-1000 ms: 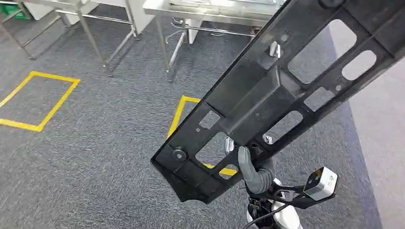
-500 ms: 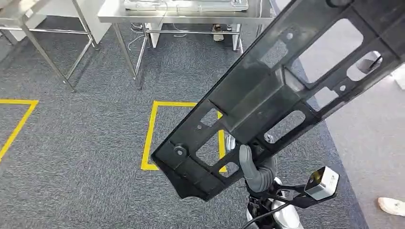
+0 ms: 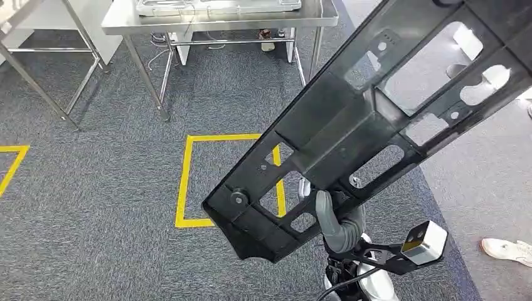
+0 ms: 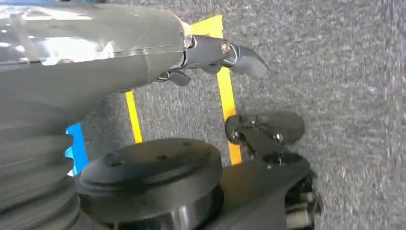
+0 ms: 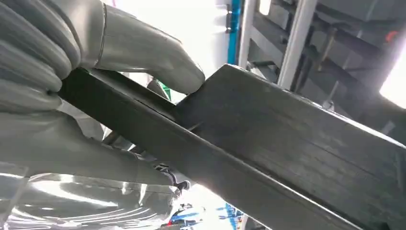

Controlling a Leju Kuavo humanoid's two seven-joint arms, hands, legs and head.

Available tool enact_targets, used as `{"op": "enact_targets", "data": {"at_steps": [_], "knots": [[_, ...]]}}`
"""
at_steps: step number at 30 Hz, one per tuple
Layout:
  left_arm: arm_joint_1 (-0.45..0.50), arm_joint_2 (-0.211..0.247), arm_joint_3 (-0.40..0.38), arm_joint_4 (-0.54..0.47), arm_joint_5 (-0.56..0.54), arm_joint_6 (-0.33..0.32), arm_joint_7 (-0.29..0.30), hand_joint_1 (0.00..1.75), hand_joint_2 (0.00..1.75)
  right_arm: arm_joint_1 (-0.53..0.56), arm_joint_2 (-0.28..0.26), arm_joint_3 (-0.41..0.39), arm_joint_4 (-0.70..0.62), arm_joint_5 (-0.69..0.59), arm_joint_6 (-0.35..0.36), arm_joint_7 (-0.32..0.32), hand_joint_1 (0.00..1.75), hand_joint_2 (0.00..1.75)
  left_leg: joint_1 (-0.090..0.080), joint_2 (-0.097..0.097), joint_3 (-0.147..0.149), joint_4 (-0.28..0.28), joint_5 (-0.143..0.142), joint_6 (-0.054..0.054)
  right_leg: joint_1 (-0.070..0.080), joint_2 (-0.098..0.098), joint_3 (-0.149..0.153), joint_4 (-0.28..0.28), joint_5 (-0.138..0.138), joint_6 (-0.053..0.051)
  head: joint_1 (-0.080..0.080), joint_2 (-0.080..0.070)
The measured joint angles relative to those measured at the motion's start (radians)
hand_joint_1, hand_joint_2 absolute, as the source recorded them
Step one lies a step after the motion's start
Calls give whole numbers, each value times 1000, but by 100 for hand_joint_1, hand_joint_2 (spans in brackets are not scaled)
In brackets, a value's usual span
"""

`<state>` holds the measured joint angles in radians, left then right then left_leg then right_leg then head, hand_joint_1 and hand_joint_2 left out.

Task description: Take the parts from the cabinet and place them on the table.

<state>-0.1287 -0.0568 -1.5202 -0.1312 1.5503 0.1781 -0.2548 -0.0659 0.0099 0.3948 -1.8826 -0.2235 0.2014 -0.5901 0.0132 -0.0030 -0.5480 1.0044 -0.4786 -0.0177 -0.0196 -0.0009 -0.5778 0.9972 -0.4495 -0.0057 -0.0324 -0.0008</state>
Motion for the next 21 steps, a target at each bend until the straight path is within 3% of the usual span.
{"op": "enact_targets", "data": {"at_steps": [1, 3, 4, 5, 6, 7, 9, 10, 11, 14, 16, 19, 20, 21], "knots": [[0, 0, 0, 0, 0, -2, 0, 0, 175, -1, 0, 0, 0, 1, 0, 0, 175, 175, -1, 0, -13, 33, -21, -3, 0, 0, 5, -2, -3, -5, 0, 0], [1, 0, 0, 0, 0, -3, 0, 0, 175, 1, 0, 0, 0, 3, 1, -2, 175, 175, 1, 0, -92, 193, -100, -10, 0, -1, 8, -2, -7, -13, 0, 0], [2, 1, 0, 0, 1, -3, 0, 0, 175, 3, 0, 0, 0, 5, 2, -2, 175, 175, 1, 0, -134, 270, -125, -13, 1, 0, 8, -1, -8, -14, 0, 0], [4, 1, 0, 0, 1, -4, 0, 0, 175, 4, 0, 0, 1, 5, 3, -2, 175, 175, 1, 0, -163, 317, -131, -15, 1, 2, 10, -1, -10, -14, 0, 0], [4, 1, 1, 0, 2, -5, 0, 0, 175, 7, 0, 0, 1, 6, 4, -2, 175, 175, 1, 0, -168, 312, -111, -15, 1, 3, 13, -1, -13, -13, 0, 0], [3, 1, 1, 0, 2, -5, 0, 0, 175, 8, 0, 0, 1, 6, 4, -3, 175, 175, 1, 0, -148, 258, -66, -14, 1, 6, 19, 0, -17, -11, 0, 0], [3, 3, 2, 0, 2, -5, 0, 0, 175, 8, 0, 0, 1, 6, 4, -3, 175, 175, 1, 0, -66, 78, 36, -8, 0, 8, 35, 1, -29, -4, 0, 0], [3, 3, 2, 0, 2, -5, 0, 0, 175, 7, 0, 0, 1, 6, 4, -3, 175, 175, -1, -1, -38, 20, 38, 0, 3, 8, 39, 2, -35, 2, 0, 0], [1, 3, 2, 0, 2, -5, 0, 0, 175, 7, 0, 0, 1, 6, 5, -3, 175, 175, -6, -2, -25, -4, 24, 7, 7, 11, 37, 6, -41, 9, 0, 0], [3, 3, 3, 0, 2, -5, 0, 0, 175, 9, 0, 0, 1, 7, 5, -4, 175, 175, -6, -3, -27, -4, 19, 28, 7, 11, 42, 8, -32, 29, 0, 0], [3, 3, 4, 0, 2, -6, -2, 0, 175, 9, 0, 0, 0, 8, 5, -6, 175, 175, -1, -3, -9, -9, 18, 38, 4, 8, 34, 40, -51, 35, 0, 0], [2, 3, 5, 0, 3, -9, -3, 0, 175, 11, 0, -1, 1, 8, 6, -8, 175, 175, -5, -2, 2, -9, 6, 49, 4, 6, -102, 262, -138, 39, 0, 0], [4, 3, 5, 0, 3, -11, -3, 0, 175, 15, 0, -1, 1, 9, 7, -8, 175, 175, -6, -2, 7, -9, 1, 50, 4, 6, -145, 317, -149, 38, 0, 0], [5, 3, 5, 0, 3, -11, -3, 0, 175, 17, 0, -1, 1, 9, 7, -8, 175, 175, -7, -3, 13, -9, -6, 50, 4, 6, -167, 328, -139, 39, 0, 0]]}}
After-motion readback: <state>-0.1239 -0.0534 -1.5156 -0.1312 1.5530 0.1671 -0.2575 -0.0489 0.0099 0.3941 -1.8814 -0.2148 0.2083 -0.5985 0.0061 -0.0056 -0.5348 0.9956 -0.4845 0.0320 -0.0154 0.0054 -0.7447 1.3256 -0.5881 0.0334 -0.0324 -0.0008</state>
